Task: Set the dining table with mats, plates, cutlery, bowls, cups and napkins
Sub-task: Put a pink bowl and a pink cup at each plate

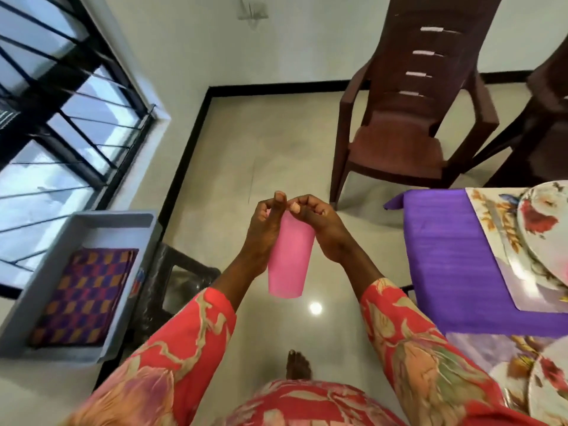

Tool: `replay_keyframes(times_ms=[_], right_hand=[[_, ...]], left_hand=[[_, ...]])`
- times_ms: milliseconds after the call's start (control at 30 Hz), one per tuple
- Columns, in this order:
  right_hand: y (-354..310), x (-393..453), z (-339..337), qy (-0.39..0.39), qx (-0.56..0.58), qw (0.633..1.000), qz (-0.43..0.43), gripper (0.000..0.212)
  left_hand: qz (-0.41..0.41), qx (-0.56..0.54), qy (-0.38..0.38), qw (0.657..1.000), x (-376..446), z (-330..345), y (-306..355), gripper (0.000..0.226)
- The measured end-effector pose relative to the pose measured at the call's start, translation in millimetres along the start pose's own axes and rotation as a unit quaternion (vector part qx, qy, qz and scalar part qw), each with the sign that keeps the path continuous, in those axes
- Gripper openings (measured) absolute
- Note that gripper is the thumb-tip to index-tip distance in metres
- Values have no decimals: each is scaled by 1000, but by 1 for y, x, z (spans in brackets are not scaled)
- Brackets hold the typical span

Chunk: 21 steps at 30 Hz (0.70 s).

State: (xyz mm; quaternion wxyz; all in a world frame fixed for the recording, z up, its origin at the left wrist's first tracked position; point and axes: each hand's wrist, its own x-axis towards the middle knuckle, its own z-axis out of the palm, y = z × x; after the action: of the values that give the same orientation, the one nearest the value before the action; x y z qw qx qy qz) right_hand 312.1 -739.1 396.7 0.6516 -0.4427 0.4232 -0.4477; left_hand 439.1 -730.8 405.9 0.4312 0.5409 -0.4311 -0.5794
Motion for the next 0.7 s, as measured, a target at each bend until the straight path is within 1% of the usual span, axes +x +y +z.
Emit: replay_keyframes(times_ms=[100,200,267,333,367,400,467,500,600,667,700], right_hand=[[-13,33,-13,36,-16,999,7,24],[-26,56,-31,63,-47,996,32,13],[-31,71,-47,88,-64,993,44,19],[-33,86,-64,119,-77,988,53,30],[-34,93,-71,136,-80,986,54,35],[-37,103,-80,157,-77,983,53,41],[-40,119,-94,189,-64,978,53,50],[-43,129,-101,209,-55,975,51,48],[-55,156,-120,265,-22,963,44,41],[-63,171,-131,288,-6,957,40,44],[-65,178,-136,298,-4,954,38,50]], left_hand=[[-13,-3,-31,999,45,4,10,108],[-10,9,-83,996,85,14,17,90],[-17,17,-132,991,109,25,26,70],[-23,7,-156,987,133,38,31,48],[-29,3,-165,986,148,44,31,46],[-35,3,-180,983,166,50,31,55],[-34,17,-222,974,198,63,32,85],[-33,28,-246,968,218,70,35,86],[-34,28,-286,957,261,91,49,57],[-48,34,-320,946,286,102,57,50],[-50,36,-335,940,298,106,60,49]])
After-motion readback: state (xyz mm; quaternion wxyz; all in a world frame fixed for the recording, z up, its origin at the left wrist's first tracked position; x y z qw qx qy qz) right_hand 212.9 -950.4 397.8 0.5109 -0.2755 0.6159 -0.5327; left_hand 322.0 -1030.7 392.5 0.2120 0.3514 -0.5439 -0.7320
